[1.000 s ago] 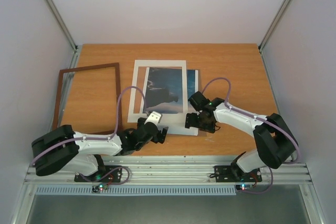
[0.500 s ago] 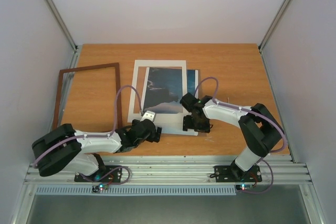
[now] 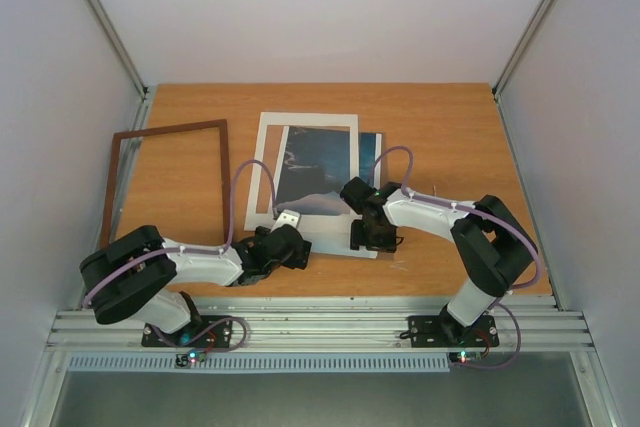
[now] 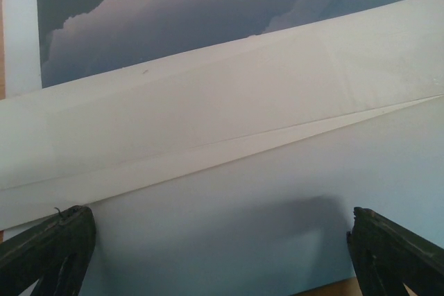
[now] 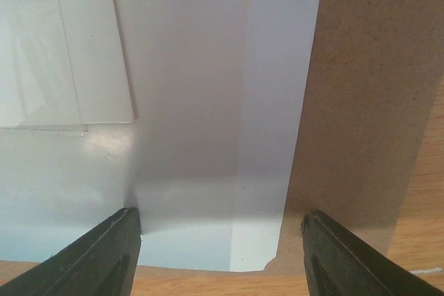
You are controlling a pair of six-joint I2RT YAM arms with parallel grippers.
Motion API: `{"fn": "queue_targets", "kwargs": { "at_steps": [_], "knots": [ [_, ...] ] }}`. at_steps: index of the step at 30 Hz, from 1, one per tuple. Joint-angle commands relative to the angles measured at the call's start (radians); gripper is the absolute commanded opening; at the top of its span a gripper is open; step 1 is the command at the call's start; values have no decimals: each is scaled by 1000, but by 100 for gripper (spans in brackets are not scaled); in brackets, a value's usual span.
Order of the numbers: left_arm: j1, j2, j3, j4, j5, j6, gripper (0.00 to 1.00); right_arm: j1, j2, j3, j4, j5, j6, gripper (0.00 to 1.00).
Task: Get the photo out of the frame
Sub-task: Pick up the photo from the photo frame.
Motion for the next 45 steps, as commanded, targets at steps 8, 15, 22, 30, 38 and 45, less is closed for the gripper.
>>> {"fn": "queue_targets", "kwargs": {
  "at_steps": [8,15,22,30,38,45],
  "knots": [
    [-4,43,-1,25,135,-57,99,13,-52,-43,131,-60,40,63],
    [-4,34,-6,27,137,-65,99,-1,-84,-78,161,-64,56,58],
    [-4,30,-10,26,139,-68,99,-23,-193,-156,261,-125,55,56],
    [-5,29,-9,33,146,-71,99,-89,-323,-275,430,-257,52,62],
    [-4,15,-19,39,151,-76,99,-135,-397,-366,580,-310,65,66],
    [-4,-3,-34,59,159,-68,99,-178,-442,-436,680,-337,70,71]
  ]
}}
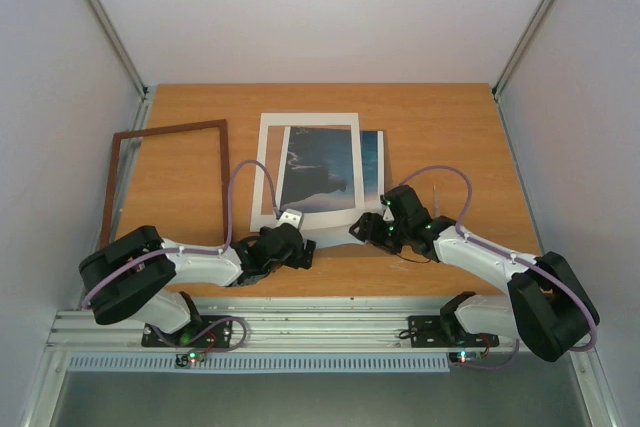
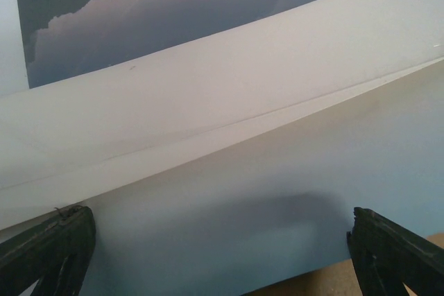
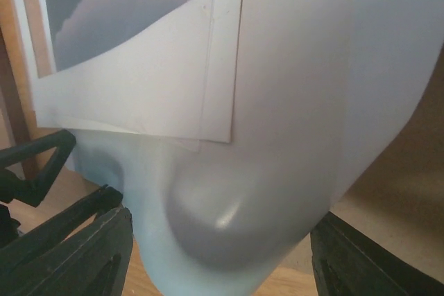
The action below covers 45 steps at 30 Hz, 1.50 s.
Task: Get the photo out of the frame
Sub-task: Pick up the photo from the photo frame.
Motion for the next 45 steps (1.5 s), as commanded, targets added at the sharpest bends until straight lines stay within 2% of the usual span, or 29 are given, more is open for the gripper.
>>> {"fn": "queue_targets", "kwargs": {
  "at_steps": [1,11,26,37,45],
  "knots": [
    [-6,2,-31,6,92,-38,99,-20,-23,-32,112,-31,7,73],
    [-6,1,-40,24,109,-45,99,-80,-11,-90,204,-5,-44,84],
    [-6,8,-44,34,124,-46,99,-226,98,-94,391,-110,-102,89],
    [-6,8,-45,34,125,-46,99,-268,127,-66,444,-247,-134,86],
    [-6,4,-50,34,129,-49,99,-376,217,-29,464,-368,-120,79]
  ]
}}
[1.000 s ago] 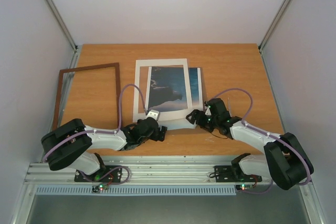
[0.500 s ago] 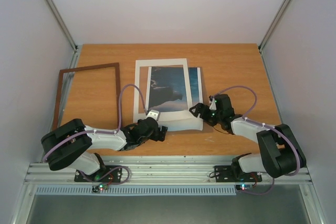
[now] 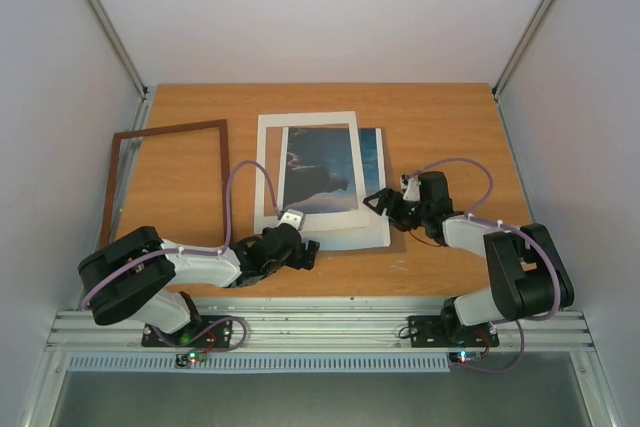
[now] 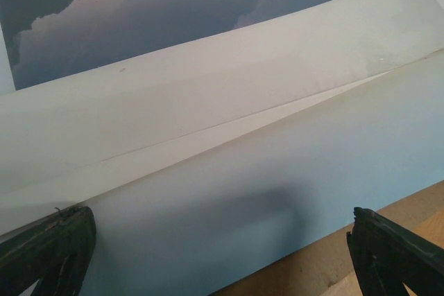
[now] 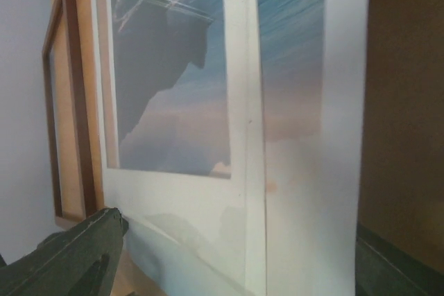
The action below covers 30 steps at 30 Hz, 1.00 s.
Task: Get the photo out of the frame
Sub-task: Pick up the photo from the photo frame.
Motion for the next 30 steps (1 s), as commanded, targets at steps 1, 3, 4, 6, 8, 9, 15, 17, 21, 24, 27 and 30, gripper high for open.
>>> {"fn": "queue_targets", "kwargs": {
  "at_steps": [1,3,4,6,8,9,15,17,21,24,27,30],
  "knots": [
    [-6,8,-33,-21,77,-35,99,-59,45,31,49,-101,0,79],
    [-6,8,-33,-20,79,-35,99,-71,63,43,54,-122,-2,78],
    [-6,8,-32,-20,79,-35,99,-74,75,53,54,-130,-4,78],
    [-6,11,-32,-20,81,-34,99,-81,106,78,54,-145,-3,77],
    [-6,12,-32,-20,82,-34,99,-91,145,104,63,-160,0,75],
    [-6,11,-32,-19,82,-34,99,-95,168,112,80,-173,8,74],
    [-7,7,-33,-20,91,-33,99,-124,291,163,163,-217,40,68],
    [-5,3,-37,-20,93,-35,99,-137,322,182,172,-227,44,67],
    [-5,-1,-41,-18,93,-36,99,-143,388,231,173,-251,48,63],
    [-5,-3,-41,-18,95,-34,99,-143,436,259,182,-269,54,56],
    [-6,-4,-42,-20,96,-35,99,-143,469,278,192,-280,59,43],
    [-6,-12,-44,-20,96,-37,99,-143,479,292,183,-278,55,32]
  ]
}}
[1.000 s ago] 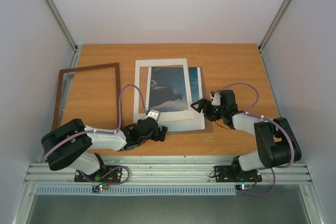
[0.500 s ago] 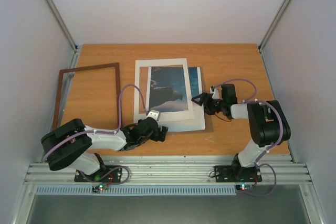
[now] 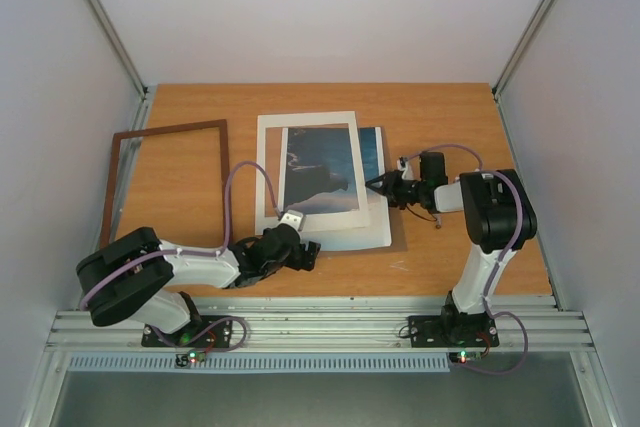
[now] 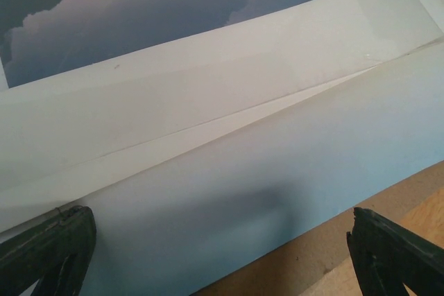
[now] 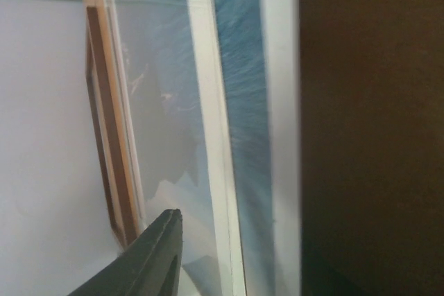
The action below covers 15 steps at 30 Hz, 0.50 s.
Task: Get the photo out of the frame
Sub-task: Pick up the photo from the photo frame.
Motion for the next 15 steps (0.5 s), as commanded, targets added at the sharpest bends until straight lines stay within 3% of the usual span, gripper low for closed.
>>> {"fn": "queue_targets", "kwargs": {
  "at_steps": [1,10,15],
  "knots": [
    [-6,-8,-35,-35,70,-38,99,-5,17,31,5,-15,-9,29],
    [-6,-80,-60,-45,50,-48,100,-17,-31,39,-60,-5,-49,5],
    [-6,-116,-73,-55,47,-56,99,-17,-83,50,-119,1,-74,1]
  ]
}}
